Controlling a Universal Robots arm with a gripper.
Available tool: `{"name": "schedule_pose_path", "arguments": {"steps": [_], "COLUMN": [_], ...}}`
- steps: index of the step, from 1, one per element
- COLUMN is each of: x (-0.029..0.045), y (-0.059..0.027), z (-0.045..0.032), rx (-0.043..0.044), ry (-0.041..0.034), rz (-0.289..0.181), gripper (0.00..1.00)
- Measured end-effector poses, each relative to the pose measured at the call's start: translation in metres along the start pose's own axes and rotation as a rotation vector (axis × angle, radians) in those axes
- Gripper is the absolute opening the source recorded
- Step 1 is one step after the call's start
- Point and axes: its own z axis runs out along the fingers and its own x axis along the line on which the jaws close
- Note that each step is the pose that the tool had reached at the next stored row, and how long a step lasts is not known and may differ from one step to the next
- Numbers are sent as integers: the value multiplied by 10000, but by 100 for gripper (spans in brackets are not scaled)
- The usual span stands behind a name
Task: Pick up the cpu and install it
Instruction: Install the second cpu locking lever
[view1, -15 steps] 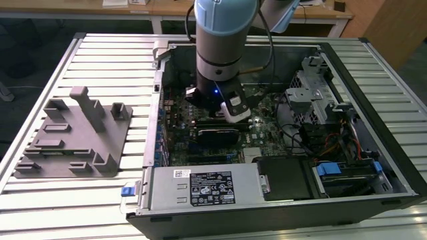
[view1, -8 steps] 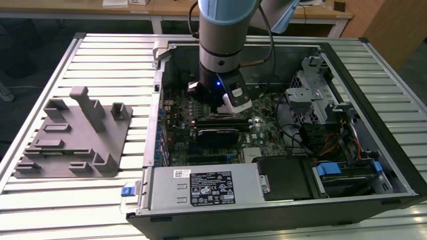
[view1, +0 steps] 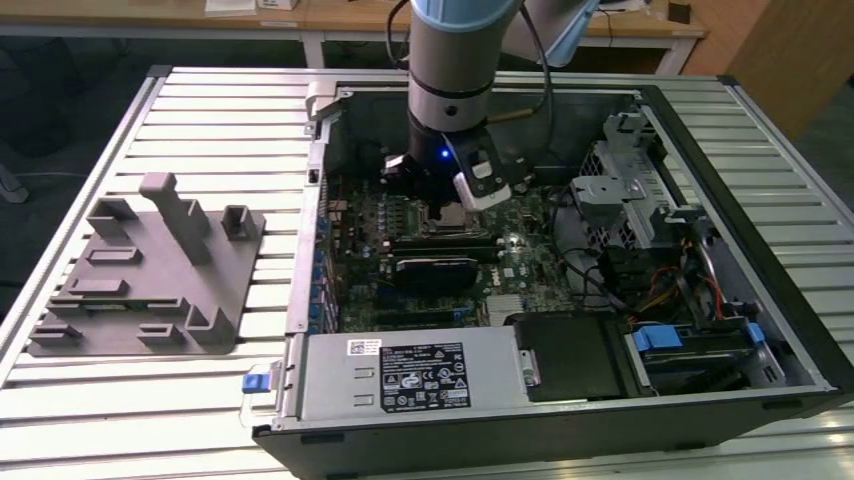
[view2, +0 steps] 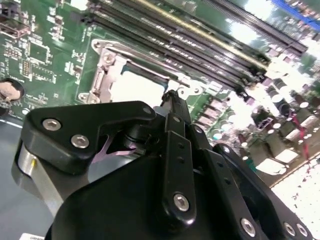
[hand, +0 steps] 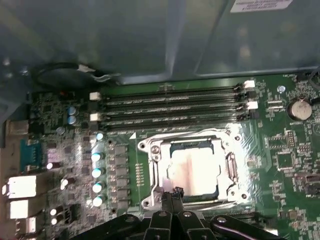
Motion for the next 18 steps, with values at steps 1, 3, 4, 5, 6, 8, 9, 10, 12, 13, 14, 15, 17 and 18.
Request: {"name": "schedule_pose_path", "arguments": {"steps": [1, 3, 4, 5, 6, 8, 9, 10, 12, 13, 14, 15, 17, 18], "x": [-15, -46, -63, -81, -99, -142, -165, -186, -207, -207, -207, -207, -207, -207], "y": [19, 56, 74, 91, 106, 134, 147, 160, 172, 172, 172, 172, 175, 176], "z": [7, 18, 24, 28, 32, 39, 41, 44, 45, 45, 46, 45, 46, 46], "rx": [41, 119, 159, 197, 234, 288, 313, 336, 366, 368, 368, 369, 370, 373], "ry": [-4, -10, -12, -14, -16, -20, -21, -21, -21, -21, -22, -21, -22, -22], "rz": [0, 0, 1, 1, 1, 1, 1, 0, 2, 1, 1, 1, 1, 1], "gripper": [11, 11, 11, 11, 11, 11, 11, 11, 11, 11, 11, 11, 11, 11]}}
